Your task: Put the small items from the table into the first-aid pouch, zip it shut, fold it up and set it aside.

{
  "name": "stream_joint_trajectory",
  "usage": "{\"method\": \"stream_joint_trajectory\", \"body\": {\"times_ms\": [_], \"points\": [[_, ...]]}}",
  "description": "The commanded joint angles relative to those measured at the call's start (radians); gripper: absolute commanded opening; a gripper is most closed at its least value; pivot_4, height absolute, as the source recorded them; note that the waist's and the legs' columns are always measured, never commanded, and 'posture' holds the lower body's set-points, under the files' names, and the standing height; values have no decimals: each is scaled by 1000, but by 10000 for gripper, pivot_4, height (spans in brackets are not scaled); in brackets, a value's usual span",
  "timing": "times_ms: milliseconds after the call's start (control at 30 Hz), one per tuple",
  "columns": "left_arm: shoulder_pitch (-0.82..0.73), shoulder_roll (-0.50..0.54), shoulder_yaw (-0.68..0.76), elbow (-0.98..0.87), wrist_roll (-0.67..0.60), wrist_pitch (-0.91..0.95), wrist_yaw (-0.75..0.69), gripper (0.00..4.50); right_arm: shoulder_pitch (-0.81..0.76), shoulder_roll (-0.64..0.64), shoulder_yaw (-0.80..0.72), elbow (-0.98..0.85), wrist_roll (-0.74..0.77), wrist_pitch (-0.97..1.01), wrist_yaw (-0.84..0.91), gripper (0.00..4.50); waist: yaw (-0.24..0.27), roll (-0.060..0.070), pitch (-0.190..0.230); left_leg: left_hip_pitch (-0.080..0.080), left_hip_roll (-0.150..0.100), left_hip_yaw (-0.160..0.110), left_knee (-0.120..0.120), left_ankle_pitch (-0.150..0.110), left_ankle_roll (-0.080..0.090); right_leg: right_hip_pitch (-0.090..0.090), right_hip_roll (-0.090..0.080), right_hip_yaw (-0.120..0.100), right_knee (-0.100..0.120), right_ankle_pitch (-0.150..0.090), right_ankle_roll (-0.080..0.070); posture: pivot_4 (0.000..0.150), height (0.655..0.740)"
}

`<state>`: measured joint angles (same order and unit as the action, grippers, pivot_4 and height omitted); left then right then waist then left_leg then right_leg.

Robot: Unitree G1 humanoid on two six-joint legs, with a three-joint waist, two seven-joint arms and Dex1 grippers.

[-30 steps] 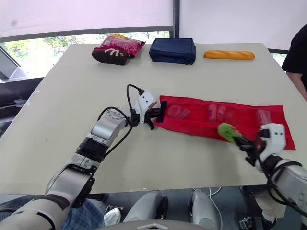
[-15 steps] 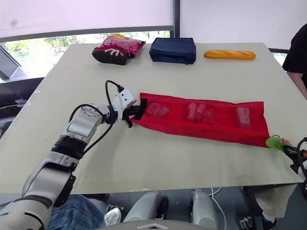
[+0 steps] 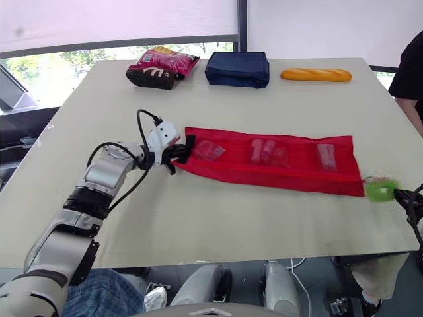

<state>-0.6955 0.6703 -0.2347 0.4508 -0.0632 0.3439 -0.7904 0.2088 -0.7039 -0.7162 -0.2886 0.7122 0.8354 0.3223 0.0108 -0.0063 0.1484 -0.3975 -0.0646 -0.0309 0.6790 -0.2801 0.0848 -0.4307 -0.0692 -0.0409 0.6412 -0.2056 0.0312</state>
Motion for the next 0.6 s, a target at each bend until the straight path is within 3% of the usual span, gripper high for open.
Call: {"method": "stream_joint_trajectory", "body": {"times_ms": [33,100,300,467,600], "points": [[22,38,27,-20,35,38,-4,0,-14,-3,-20,-57,23,-25,42,34592,2,0,0,0,0,0,0,0,0,0,0,0,0,0,0,1500,7395],[35,51,31,-44,35,57,-15,0,-11,13,-29,-82,55,-13,54,43977,2,0,0,0,0,0,0,0,0,0,0,0,0,0,0,1500,7395],[83,80,51,-126,29,108,-39,0,-1,161,-8,-198,337,150,-49,44653,1,0,1,0,1,0,-1,0,0,0,-1,0,0,0,-1,1500,7395],[108,80,55,-181,24,144,-55,0,-9,231,182,-162,114,7,-84,44653,3,2,2,0,0,1,-2,0,0,0,-2,1,-1,0,0,1500,7395],[107,81,58,-184,31,149,-58,0,-61,259,247,-97,-4,-115,-90,44653,4,3,2,0,-1,2,-2,0,0,-1,-2,1,0,0,0,1500,7395]]}}
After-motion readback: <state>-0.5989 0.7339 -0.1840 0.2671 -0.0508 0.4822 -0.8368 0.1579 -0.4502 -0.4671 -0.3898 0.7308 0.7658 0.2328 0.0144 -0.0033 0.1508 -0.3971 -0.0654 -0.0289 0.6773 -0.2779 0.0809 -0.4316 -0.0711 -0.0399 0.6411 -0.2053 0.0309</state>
